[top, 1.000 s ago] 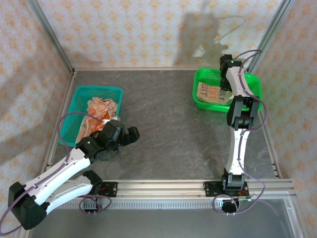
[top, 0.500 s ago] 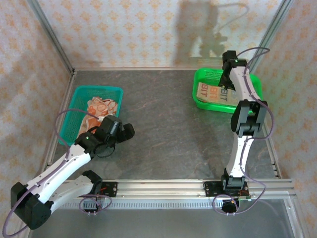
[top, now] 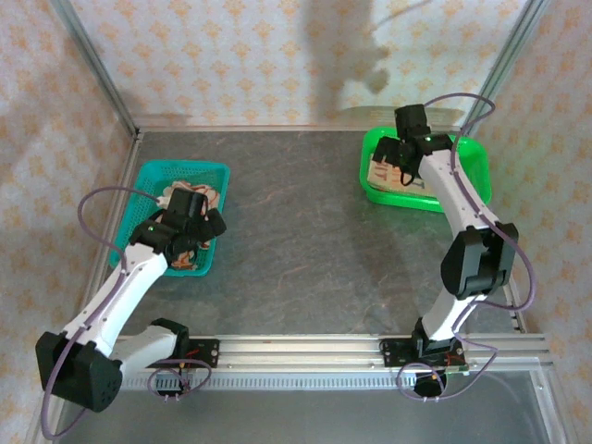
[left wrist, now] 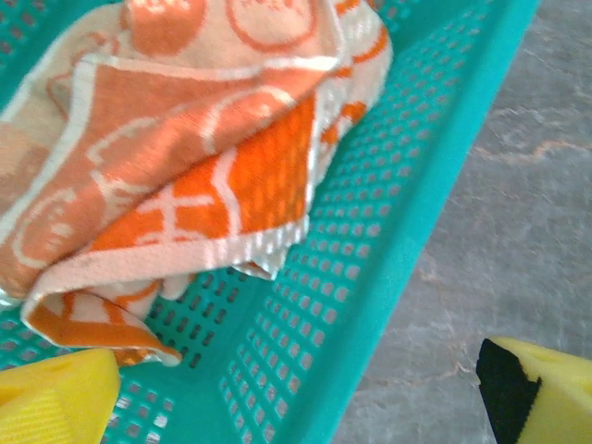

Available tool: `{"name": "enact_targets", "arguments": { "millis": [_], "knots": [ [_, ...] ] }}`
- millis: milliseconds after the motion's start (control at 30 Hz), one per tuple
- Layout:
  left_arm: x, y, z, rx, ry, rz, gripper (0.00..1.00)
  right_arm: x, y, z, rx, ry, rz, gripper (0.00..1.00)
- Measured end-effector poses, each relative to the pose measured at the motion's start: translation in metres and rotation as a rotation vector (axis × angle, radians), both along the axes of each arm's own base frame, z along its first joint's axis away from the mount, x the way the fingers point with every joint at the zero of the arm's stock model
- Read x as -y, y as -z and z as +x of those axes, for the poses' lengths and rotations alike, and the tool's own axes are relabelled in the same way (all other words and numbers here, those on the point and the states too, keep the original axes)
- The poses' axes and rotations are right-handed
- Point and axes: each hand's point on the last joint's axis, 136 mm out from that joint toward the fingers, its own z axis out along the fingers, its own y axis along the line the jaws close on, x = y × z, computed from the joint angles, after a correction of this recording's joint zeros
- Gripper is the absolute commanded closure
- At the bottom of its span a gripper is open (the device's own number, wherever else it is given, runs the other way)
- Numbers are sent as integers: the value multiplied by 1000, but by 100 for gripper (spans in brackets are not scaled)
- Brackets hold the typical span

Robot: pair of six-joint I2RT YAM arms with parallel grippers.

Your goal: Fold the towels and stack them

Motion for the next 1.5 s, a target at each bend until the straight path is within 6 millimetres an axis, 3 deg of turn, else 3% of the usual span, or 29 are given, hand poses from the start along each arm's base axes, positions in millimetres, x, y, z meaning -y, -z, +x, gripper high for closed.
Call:
{"name": "enact_targets", "arguments": {
  "millis": [133, 300, 567, 633, 833, 900, 967, 1100, 1200, 1500],
  "knots": [
    [-22, 5, 13, -44, -58, 18, 5, -28, -11, -11, 56, -67, 44, 1],
    [-47, 29, 30, -124, -95, 24, 12, -64, -19, -31, 110, -159, 113, 1],
    [-52, 65, 60, -208, -43, -5, 17, -86, -16, -52, 107, -216, 135, 1],
    [-51, 70, 66, -213, -27, -7, 24, -90, -15, -53, 104, -222, 138, 1],
    [-55, 85, 73, -234, -35, -33, 86, -99, -13, -58, 97, -239, 145, 1],
    [-57, 84, 73, -231, -34, -37, 98, -103, -13, -59, 97, -248, 146, 1],
    [-56, 79, 73, -218, -31, -36, 100, -107, -13, -61, 96, -256, 149, 1],
    [-57, 53, 71, -158, -31, -31, 100, -117, -14, -65, 93, -273, 160, 1],
    [-57, 13, 71, -55, -36, -26, 100, -124, -14, -68, 92, -286, 167, 1],
    [-53, -148, 64, 320, -30, -29, 100, -139, -32, -71, 151, -298, 214, 1]
  ]
}}
